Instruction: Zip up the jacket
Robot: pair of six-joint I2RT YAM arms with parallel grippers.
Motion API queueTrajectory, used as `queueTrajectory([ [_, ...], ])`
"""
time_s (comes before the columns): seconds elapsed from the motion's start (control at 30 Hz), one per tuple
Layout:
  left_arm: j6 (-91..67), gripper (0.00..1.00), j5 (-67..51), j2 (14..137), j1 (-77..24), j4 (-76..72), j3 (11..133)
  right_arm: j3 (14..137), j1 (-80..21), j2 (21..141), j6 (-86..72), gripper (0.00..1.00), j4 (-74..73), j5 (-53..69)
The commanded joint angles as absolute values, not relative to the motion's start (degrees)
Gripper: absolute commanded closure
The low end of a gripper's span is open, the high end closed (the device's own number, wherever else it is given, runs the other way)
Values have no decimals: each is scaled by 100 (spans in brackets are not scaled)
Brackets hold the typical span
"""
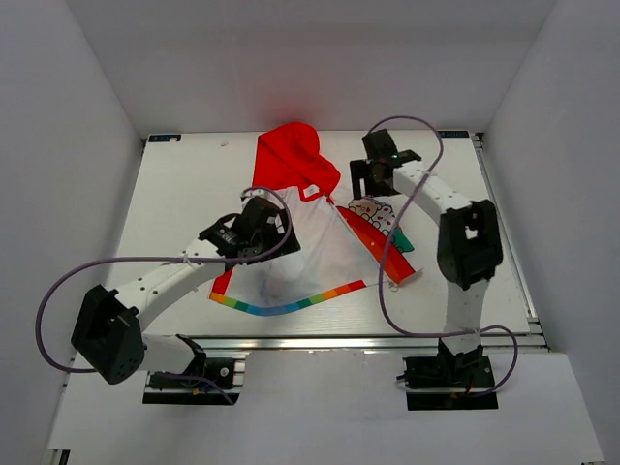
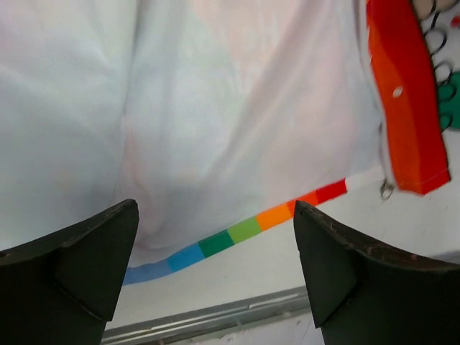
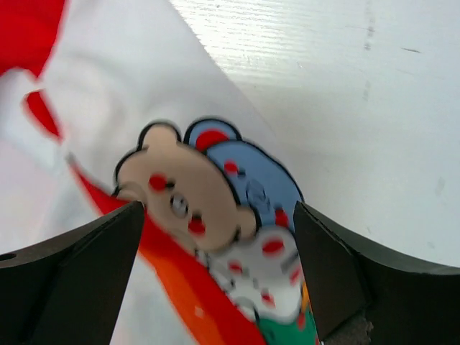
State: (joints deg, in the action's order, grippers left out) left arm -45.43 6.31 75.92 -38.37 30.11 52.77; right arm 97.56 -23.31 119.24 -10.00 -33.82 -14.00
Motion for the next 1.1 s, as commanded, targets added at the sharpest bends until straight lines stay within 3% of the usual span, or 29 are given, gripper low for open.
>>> queueTrajectory([
  [0.0,-4919,2,1746,7427,-3806,4348,5748,9432,-2312,10689,-940,11,-3278,-1222],
  [0.13,-6001,2,2329,6857,-3526,5902,5591,8118,-2312,9670,-1344,11,-3165,-1108],
  [0.2,-6065,2,2312,6304,-2992,5968,5117,7544,-2320,9074,-1599,11,-2990,-959],
  [0.4,-5425,2,1698,5695,-1312,4880,3738,5969,-2312,7876,-1872,11,-2602,-62],
  [0.57,-5072,2,732,6283,-1002,3342,3147,5590,-2320,7393,-1828,11,-2628,88],
  [0.7,-4799,6,738,6670,-1002,2962,3085,5511,-2320,7207,-1837,11,-2681,35],
  [0.8,-4615,26,782,6610,-993,2770,2910,5415,-2312,7093,-1854,11,-2663,-175],
  [0.83,-4579,40,774,6496,-993,2690,2744,5397,-2320,7058,-1881,11,-2663,-228],
  [0.93,-4535,64,747,6311,-1002,2418,2479,5292,-2320,6996,-1934,11,-2689,-264],
  [1.03,-4544,100,782,6135,-993,2408,2347,5230,-2320,6917,-1942,11,-2733,-360],
  [1.07,-4544,100,808,6056,-1002,2469,2434,5221,-2312,6856,-1942,11,-2751,-386],
])
